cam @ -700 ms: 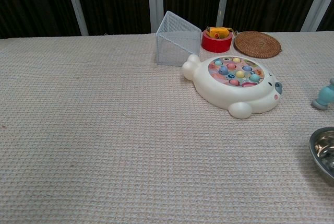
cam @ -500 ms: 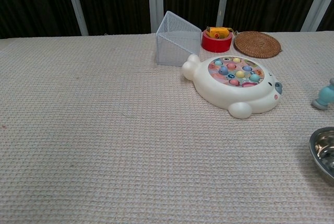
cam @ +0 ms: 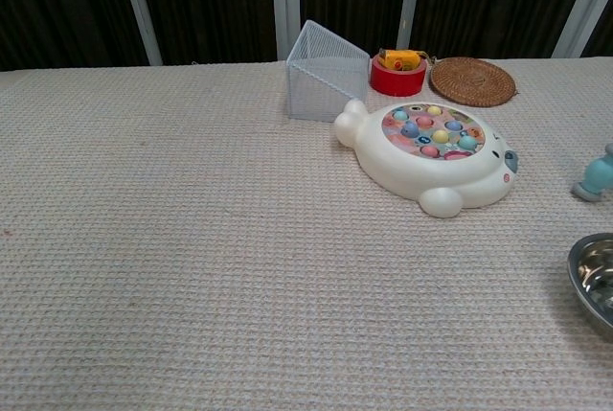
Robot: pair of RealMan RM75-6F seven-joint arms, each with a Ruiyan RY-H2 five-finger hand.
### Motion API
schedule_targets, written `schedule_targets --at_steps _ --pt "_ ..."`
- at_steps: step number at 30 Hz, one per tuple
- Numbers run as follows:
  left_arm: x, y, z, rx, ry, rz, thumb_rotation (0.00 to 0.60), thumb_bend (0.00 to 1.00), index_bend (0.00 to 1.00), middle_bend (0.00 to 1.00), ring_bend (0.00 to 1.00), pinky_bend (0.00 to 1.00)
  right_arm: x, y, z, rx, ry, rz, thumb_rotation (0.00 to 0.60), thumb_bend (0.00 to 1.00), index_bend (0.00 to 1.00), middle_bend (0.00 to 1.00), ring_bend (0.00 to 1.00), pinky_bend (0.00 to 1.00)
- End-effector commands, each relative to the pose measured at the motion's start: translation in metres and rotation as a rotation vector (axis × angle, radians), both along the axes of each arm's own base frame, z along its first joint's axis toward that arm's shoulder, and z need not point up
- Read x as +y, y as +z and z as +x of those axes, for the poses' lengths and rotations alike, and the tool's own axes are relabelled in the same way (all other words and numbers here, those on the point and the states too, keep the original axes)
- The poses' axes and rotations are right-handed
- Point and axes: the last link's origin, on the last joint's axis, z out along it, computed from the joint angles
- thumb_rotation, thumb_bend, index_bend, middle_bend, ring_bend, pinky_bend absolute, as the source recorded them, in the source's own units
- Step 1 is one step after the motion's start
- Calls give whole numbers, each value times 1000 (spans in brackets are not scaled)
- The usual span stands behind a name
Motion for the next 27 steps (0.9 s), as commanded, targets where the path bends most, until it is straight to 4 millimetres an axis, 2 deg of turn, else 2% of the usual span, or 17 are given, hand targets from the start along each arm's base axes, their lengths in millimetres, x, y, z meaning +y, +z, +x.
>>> schedule_targets --at_steps 1,7,9,13,19,27 --pt "1 1 1 0 -8 8 600 88 0 0 0 0 0 -1 1 -1 4 0 600 313 61 86 25 0" --pt "3 1 2 1 -18 18 600 89 0 0 0 0 -6 -2 4 -33 25 16 600 313 61 105 43 0" --pt "4 2 3 5 -22 20 600 88 0 0 0 0 -18 0 9 -69 50 50 600 313 61 106 44 0" --pt "6 3 5 11 -29 25 600 88 0 0 0 0 -57 8 20 -46 93 151 600 313 61 115 47 0" --pt "7 2 10 12 -40 14 600 89 0 0 0 0 -114 2 37 -26 97 290 600 313 116 143 52 0" --pt "6 3 11 20 -33 11 600 88 0 0 0 0 -150 -28 39 12 52 394 600 313 179 190 81 0"
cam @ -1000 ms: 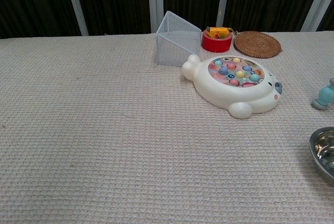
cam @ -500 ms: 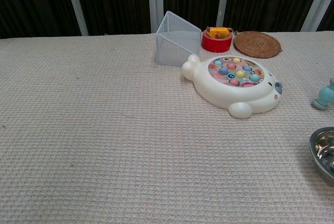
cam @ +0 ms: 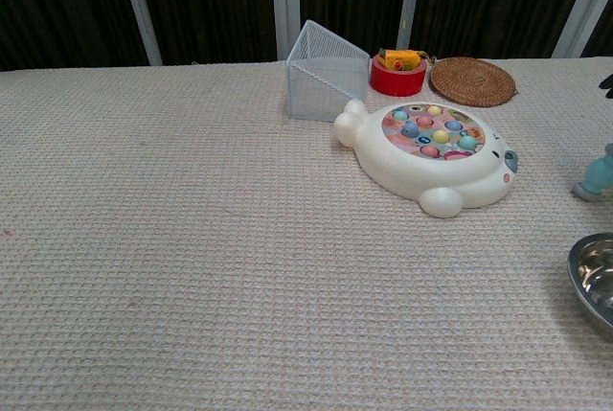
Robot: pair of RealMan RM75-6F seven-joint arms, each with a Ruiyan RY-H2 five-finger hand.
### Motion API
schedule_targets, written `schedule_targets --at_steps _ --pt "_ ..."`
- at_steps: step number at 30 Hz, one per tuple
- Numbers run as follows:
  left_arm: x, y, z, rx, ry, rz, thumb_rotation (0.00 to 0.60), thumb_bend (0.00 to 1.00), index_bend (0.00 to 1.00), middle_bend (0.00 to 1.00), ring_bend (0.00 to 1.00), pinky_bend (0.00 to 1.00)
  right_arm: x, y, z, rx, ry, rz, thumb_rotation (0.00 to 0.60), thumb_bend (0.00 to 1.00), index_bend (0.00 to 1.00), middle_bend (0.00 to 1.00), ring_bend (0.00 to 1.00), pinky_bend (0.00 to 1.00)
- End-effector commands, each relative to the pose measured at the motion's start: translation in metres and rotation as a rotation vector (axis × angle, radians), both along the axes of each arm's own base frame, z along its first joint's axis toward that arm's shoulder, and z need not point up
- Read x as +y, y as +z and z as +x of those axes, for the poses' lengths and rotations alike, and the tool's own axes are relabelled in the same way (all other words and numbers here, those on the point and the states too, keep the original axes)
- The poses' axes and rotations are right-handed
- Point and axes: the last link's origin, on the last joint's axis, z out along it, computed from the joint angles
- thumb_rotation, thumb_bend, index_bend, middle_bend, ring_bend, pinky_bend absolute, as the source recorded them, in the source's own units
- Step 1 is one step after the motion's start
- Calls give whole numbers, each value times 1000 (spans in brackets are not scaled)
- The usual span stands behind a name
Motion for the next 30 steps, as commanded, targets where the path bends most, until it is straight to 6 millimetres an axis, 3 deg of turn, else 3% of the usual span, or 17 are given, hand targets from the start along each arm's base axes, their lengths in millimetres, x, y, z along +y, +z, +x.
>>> schedule_targets --at_steps 1,8,22,30 --pt "0 0 0 2 3 -2 600 88 0 0 0 0 -16 -15 -2 13 -25 30 600 313 184 197 87 0" --pt "1 1 1 8 6 -1 600 89 0 0 0 0 -31 -36 -16 44 -81 75 600 313 204 210 92 0" --pt "1 -2 10 19 3 -7 600 88 0 0 0 0 -40 -38 -43 34 -161 80 600 320 258 263 138 0" --pt "1 -3 14 24 2 -10 600 89 0 0 0 0 -44 -37 -54 18 -182 70 600 379 323 327 185 0"
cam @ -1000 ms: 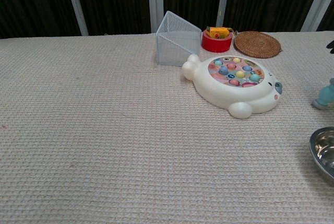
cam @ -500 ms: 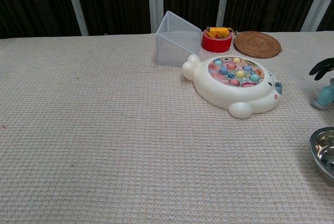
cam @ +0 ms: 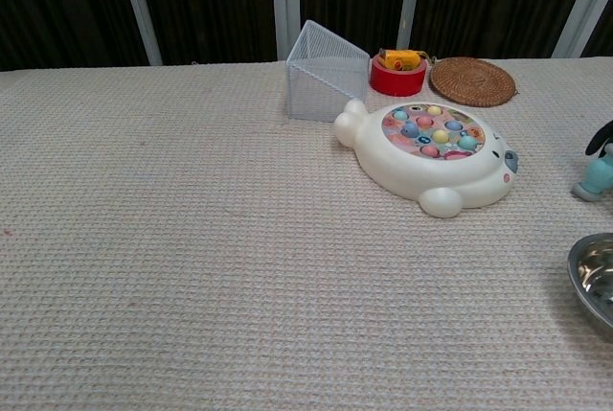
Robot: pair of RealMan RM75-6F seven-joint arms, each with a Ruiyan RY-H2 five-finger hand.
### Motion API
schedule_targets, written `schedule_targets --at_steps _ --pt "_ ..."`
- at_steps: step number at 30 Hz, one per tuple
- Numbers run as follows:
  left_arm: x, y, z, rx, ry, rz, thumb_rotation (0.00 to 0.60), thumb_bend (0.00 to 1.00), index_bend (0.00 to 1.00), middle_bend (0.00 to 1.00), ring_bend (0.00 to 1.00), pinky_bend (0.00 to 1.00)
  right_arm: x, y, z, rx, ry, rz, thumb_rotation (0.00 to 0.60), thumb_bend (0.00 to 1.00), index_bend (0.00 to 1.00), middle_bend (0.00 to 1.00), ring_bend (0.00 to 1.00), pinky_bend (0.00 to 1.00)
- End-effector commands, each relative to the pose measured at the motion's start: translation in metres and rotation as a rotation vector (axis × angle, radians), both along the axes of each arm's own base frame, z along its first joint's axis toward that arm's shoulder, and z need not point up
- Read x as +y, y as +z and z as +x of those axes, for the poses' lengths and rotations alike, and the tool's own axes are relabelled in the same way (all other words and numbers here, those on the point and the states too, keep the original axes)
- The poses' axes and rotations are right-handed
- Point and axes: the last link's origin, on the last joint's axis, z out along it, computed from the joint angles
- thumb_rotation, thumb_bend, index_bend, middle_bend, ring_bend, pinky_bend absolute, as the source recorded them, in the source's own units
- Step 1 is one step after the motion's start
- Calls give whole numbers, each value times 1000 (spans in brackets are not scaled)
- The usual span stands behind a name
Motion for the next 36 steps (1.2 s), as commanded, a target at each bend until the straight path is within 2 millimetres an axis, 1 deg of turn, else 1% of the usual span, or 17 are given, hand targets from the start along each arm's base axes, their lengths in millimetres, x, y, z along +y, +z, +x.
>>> schedule_targets --at_steps 1,6,14,22,36 --pt "0 0 1 1 1 -1 600 88 0 0 0 0 -1 -2 -3 -11 -3 0 600 381 326 330 186 0" --pt "-1 -1 2 5 3 1 600 89 0 0 0 0 -3 -4 -7 -18 -10 0 600 393 345 344 195 0" --pt "-1 -2 4 10 9 -2 600 88 0 0 0 0 -6 -9 -14 -32 -27 -2 600 451 397 379 219 0" --pt "0 -2 3 11 12 -3 600 89 0 0 0 0 -6 -10 -16 -43 -20 -4 600 479 403 395 233 0" --pt "2 -2 1 8 16 -3 600 89 0 0 0 0 1 -10 -17 -63 -6 -30 600 480 409 424 260 2"
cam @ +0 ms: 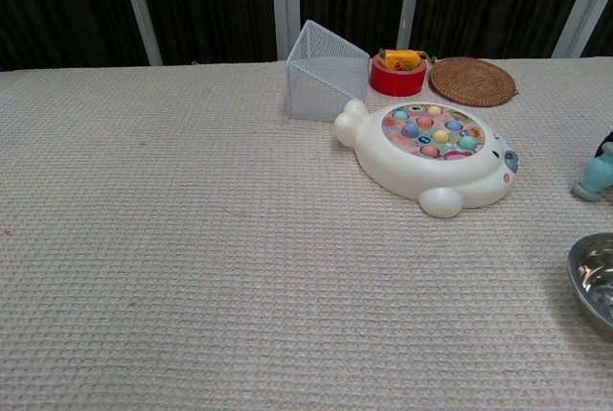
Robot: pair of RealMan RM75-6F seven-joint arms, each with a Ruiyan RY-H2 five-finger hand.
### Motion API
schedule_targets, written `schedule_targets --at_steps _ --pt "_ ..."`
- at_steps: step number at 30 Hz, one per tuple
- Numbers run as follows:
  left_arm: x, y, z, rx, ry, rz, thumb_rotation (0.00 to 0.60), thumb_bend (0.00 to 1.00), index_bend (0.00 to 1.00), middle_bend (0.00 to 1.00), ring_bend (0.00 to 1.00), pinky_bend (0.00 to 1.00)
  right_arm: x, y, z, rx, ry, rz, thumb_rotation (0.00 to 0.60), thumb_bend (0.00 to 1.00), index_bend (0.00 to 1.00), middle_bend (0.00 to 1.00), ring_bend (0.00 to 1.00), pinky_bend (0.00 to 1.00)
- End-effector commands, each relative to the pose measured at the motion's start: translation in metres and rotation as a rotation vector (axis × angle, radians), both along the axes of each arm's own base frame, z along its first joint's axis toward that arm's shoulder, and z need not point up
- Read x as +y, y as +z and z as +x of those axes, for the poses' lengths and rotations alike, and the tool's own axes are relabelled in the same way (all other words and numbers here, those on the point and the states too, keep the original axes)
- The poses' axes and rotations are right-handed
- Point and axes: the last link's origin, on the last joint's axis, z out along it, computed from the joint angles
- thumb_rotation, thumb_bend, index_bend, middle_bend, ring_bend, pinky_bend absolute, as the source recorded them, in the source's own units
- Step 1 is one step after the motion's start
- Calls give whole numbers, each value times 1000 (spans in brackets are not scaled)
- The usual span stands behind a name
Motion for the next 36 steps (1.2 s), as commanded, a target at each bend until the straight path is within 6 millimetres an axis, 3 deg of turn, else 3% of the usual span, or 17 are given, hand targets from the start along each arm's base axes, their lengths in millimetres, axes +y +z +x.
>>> schedule_targets --at_steps 1,36 --pt "0 0 0 0 0 0 600 89 0 0 0 0 1 0 -1 -2 -3 -2 600 479 409 424 260 2" --pt "1 -1 -8 -11 24 -7 600 88 0 0 0 0 5 -9 0 -19 -16 -21 600 511 475 450 293 3"
